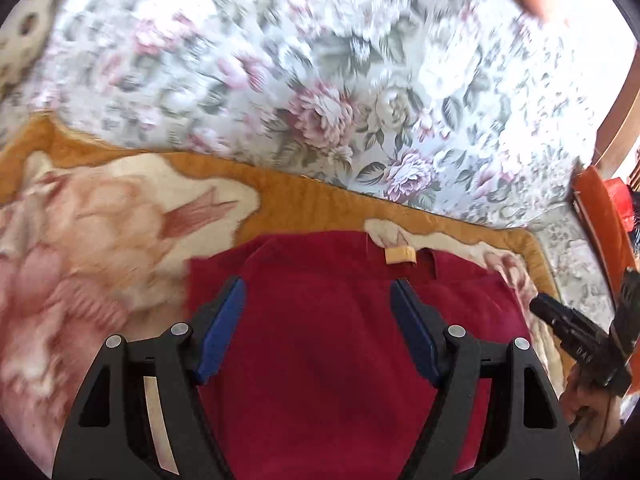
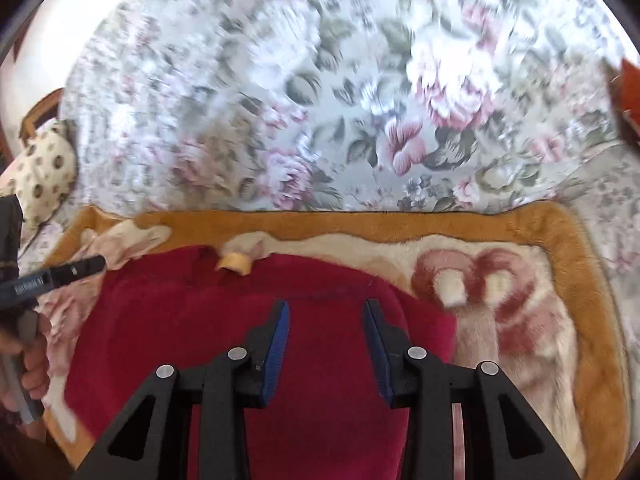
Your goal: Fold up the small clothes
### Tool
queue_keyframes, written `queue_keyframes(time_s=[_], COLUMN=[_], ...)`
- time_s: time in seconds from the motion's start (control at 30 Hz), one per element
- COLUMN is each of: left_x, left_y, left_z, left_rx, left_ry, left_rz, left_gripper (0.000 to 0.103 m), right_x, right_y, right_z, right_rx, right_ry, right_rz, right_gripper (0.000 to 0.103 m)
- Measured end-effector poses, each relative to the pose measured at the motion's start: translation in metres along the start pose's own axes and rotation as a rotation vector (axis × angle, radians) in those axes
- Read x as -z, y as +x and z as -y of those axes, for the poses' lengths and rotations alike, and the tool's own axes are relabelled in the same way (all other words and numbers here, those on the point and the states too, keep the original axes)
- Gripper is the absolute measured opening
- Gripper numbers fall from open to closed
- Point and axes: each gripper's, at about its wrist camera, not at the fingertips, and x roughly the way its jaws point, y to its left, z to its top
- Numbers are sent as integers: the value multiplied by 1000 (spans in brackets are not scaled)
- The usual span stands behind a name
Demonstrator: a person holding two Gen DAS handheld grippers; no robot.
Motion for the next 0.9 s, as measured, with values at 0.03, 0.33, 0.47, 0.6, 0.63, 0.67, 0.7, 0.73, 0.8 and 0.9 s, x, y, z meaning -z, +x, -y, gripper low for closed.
queue_keyframes(time_s=[0.03, 0.33, 0.47, 0.6, 0.63, 0.67, 0.7, 0.73, 0.8, 0.9], left_x=[7, 134, 165, 166, 166, 166, 165, 164, 157, 148], left_y=[-9, -70, -67, -52, -48, -46, -44, -43, -38, -33], left_z=[-1, -25, -34, -37, -38, -38, -37, -37, -37, -47], left_rx=[-13, 17, 121, 166, 182, 197, 221, 236, 268, 295], left_ry=[-1, -135, -226, -239, -242, -245, -253, -260, -300, -375], left_rz=[0, 41, 19, -1, 0, 18, 29, 33, 47, 83], left_gripper=[75, 75, 75, 75, 75, 77, 83, 90, 95, 95], right_x=[8, 46, 32, 39, 43, 50, 58, 64, 81, 96], right_y=[-10, -19, 17, 40, 30, 17, 8, 6, 12, 22], right_z=[-6, -72, -67, -59, -58, -59, -61, -62, -68, -72], right_rx=[5, -27, -22, 43, 26, 8, 4, 5, 14, 49], right_ry=[-14, -152, -69, -41, -37, -41, -55, -68, -105, -137], right_rz=[2, 19, -15, -105, -58, 2, 40, 56, 39, 63], right_gripper=[36, 36, 36, 36, 36, 36, 36, 36, 38, 39])
